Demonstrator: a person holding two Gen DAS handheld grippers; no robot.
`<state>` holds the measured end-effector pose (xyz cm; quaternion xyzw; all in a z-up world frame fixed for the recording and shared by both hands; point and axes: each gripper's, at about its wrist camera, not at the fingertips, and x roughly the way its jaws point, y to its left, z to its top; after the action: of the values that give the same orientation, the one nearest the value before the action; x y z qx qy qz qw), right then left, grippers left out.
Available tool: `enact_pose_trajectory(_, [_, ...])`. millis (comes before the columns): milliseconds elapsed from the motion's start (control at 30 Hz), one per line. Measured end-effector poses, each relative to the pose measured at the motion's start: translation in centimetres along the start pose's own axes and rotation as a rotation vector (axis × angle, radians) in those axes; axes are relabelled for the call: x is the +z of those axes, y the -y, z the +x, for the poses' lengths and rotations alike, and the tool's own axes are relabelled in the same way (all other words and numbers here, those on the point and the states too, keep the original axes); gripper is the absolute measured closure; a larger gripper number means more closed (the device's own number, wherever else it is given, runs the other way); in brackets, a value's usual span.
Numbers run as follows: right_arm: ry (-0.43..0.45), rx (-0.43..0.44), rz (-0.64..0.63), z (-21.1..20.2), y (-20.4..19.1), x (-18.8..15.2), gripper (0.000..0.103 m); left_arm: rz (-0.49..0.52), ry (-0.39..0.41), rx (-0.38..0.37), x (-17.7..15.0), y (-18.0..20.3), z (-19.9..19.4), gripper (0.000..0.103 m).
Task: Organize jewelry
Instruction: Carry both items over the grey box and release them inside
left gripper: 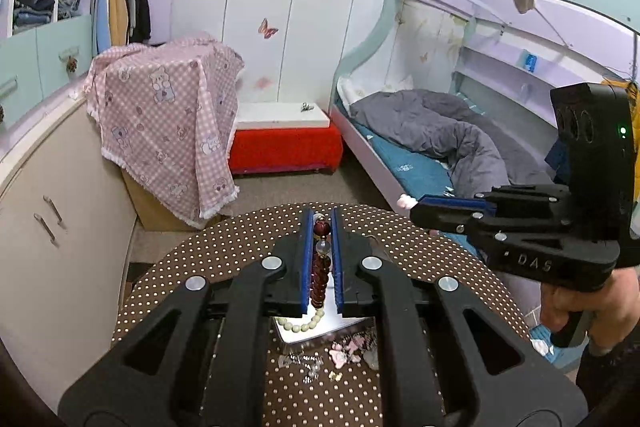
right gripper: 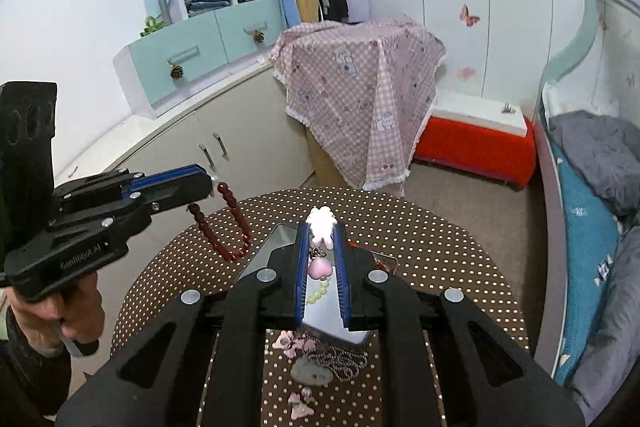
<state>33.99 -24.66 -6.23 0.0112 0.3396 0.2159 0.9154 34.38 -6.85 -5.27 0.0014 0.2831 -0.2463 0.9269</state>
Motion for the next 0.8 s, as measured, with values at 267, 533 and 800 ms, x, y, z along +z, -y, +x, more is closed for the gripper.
enact_pose_trajectory(267, [0.028,-0.061,0.099,0.4,2.4,-0.1,0.008,-0.055,0.041,0.139,-0.1,-1.8,0.3,0.008])
enact_pose_trajectory(533, [0.067,-0.108,0.154,-2.5,2.5,-1.3,0.008,-0.067,0.110,0.185,-1.5,-2.1,-3.8,0.008])
enact_pose_trajectory(800, [0.096,-0.225,0.159,-8.4,-2.9,-5.1,0.008,-0.090,0.133,0.119,-4.8,-2.0,-7.7,0.008])
